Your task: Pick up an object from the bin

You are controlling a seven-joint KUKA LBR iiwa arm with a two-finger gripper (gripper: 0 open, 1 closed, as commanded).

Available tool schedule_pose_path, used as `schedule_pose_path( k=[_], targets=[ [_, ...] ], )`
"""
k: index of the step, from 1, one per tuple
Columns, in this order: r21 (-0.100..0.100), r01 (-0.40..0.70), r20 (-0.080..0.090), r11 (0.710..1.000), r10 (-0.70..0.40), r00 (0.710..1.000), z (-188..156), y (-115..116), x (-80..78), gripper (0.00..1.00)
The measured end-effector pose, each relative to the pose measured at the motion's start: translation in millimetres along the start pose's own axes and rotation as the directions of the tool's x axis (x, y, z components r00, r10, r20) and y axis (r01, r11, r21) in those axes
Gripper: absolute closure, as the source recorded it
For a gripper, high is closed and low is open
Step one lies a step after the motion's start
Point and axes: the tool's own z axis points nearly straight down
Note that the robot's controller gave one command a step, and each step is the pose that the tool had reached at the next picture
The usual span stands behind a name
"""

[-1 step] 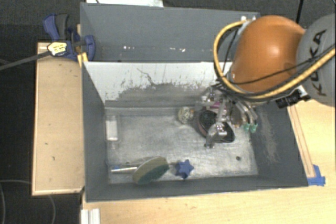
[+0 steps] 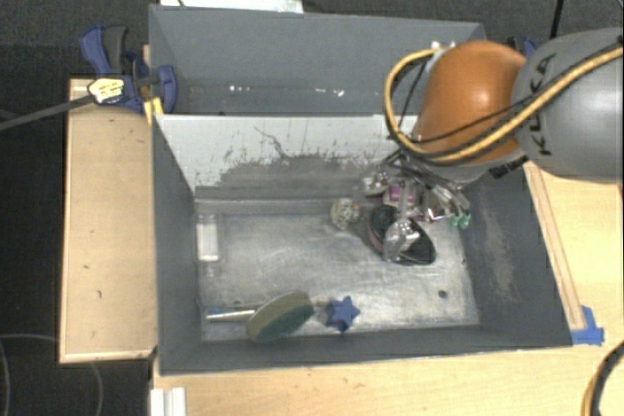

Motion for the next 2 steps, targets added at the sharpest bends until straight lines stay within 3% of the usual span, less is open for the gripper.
schedule_pose_path(
  k=[1, 2],
  targets=[
    [0.001, 0.072, -0.001, 0.997, -0.072, 0.997, 70.1, -77.6, 20.8, 0.0],
    [-0.01, 0.353, 0.004, 0.936, -0.353, 0.936, 76.0, -121.9, 9.2, 0.0]
  ],
)
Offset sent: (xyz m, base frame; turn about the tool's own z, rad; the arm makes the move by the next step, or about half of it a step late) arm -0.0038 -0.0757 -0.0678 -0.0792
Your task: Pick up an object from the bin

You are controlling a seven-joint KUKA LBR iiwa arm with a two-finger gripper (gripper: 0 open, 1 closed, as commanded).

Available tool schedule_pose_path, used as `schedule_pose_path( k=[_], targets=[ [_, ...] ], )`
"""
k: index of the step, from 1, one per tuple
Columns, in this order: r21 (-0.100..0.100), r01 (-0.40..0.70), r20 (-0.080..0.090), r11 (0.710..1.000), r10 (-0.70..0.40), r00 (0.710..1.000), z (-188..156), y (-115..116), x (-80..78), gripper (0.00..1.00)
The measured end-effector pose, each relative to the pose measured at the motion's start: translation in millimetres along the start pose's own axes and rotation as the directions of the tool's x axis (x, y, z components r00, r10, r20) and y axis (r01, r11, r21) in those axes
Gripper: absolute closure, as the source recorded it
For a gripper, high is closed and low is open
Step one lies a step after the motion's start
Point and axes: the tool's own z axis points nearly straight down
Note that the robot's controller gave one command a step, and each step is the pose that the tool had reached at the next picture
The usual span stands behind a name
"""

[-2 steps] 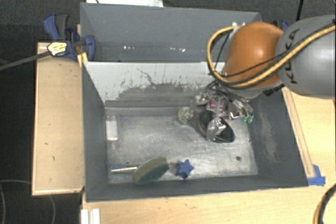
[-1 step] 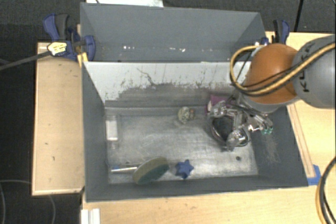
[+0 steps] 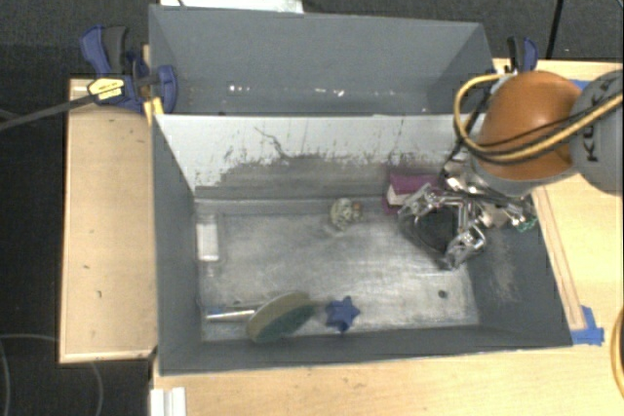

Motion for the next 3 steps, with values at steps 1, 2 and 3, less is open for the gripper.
schedule_pose_path(
  k=[1, 2, 3],
  targets=[
    [0.018, 0.066, 0.005, 0.998, -0.066, 0.998, -104.9, -4.6, 1.8, 0.0],
    [0.006, 0.278, -0.007, 0.961, -0.278, 0.961, -34.7, 3.6, 7.4, 0.0],
    [0.009, 0.273, 0.0, 0.962, -0.273, 0.962, -38.3, 3.5, 4.8, 1.0]
  ],
)
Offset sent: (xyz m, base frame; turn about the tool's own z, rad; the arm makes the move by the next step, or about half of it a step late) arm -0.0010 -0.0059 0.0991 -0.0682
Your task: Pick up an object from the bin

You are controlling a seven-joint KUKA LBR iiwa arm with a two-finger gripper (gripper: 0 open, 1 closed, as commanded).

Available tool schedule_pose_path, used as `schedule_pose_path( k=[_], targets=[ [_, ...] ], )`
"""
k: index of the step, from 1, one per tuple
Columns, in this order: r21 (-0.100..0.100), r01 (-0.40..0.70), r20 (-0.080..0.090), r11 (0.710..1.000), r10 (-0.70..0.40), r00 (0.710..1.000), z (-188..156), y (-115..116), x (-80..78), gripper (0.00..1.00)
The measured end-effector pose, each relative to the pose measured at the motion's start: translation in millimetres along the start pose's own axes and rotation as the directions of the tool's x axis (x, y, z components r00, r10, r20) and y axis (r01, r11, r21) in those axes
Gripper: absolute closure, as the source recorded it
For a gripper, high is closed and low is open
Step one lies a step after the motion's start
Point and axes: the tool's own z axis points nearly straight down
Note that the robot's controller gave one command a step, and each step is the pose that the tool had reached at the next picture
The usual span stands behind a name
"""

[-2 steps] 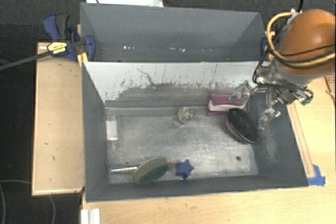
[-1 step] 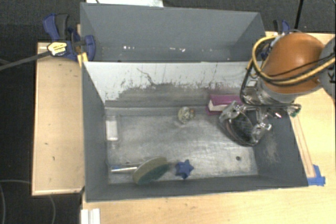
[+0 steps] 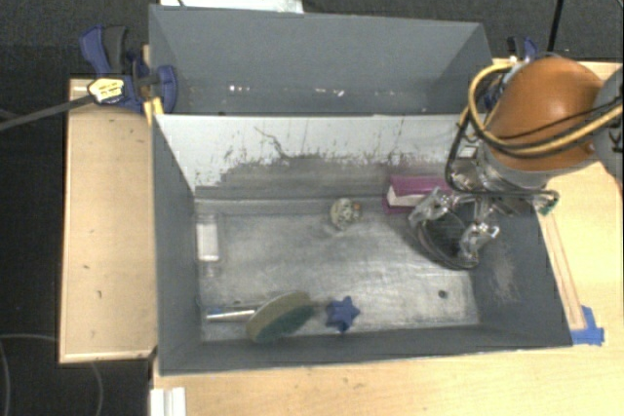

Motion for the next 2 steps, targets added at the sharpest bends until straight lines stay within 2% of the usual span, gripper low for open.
schedule_pose_path(
  k=[1, 2],
  targets=[
    [0.008, 0.325, -0.001, 0.946, -0.325, 0.946, -140.3, 3.2, -2.2, 1.0],
    [0.0, 0.319, -0.002, 0.948, -0.319, 0.948, -137.0, 4.1, -1.3, 0.0]
  ],
)
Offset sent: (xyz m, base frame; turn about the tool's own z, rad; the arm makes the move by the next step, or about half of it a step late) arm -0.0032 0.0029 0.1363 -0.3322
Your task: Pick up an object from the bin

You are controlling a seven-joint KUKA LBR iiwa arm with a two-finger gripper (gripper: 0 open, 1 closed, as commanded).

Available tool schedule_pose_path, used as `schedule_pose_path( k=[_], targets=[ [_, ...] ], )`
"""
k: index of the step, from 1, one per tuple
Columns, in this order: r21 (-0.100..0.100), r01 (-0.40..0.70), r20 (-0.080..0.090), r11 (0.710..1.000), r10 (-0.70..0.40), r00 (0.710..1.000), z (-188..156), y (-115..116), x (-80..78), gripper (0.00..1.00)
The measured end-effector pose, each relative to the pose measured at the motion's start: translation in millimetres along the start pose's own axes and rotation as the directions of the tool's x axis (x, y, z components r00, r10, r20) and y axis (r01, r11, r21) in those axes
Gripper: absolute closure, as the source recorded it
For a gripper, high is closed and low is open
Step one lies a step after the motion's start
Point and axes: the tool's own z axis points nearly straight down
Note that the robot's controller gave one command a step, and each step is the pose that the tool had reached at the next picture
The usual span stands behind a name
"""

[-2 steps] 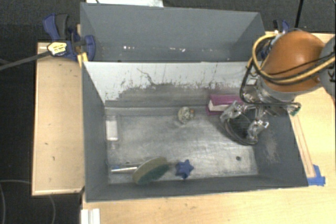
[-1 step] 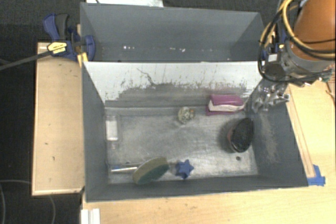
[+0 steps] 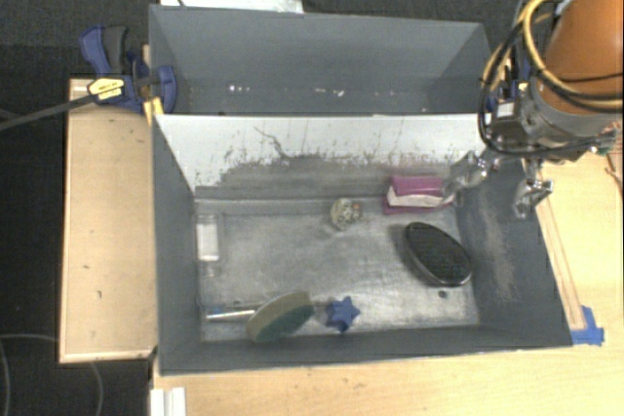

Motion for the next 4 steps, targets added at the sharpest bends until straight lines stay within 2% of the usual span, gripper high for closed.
schedule_pose_path(
  k=[1, 2, 3, 4],
  targets=[
    [-0.006, -0.356, -0.004, 0.934, 0.356, 0.934, 117.8, 104.3, -34.5, 0.0],
    [0.006, -0.371, 0.003, 0.929, 0.371, 0.929, 111.3, 52.6, -21.8, 0.0],
    [-0.003, -0.043, 0.005, 0.999, 0.043, 0.999, 165.0, 5.8, 26.8, 0.0],
    [-0.001, -0.044, 0.001, 0.999, 0.044, 0.999, 164.3, 5.0, 28.2, 1.0]
  ],
)
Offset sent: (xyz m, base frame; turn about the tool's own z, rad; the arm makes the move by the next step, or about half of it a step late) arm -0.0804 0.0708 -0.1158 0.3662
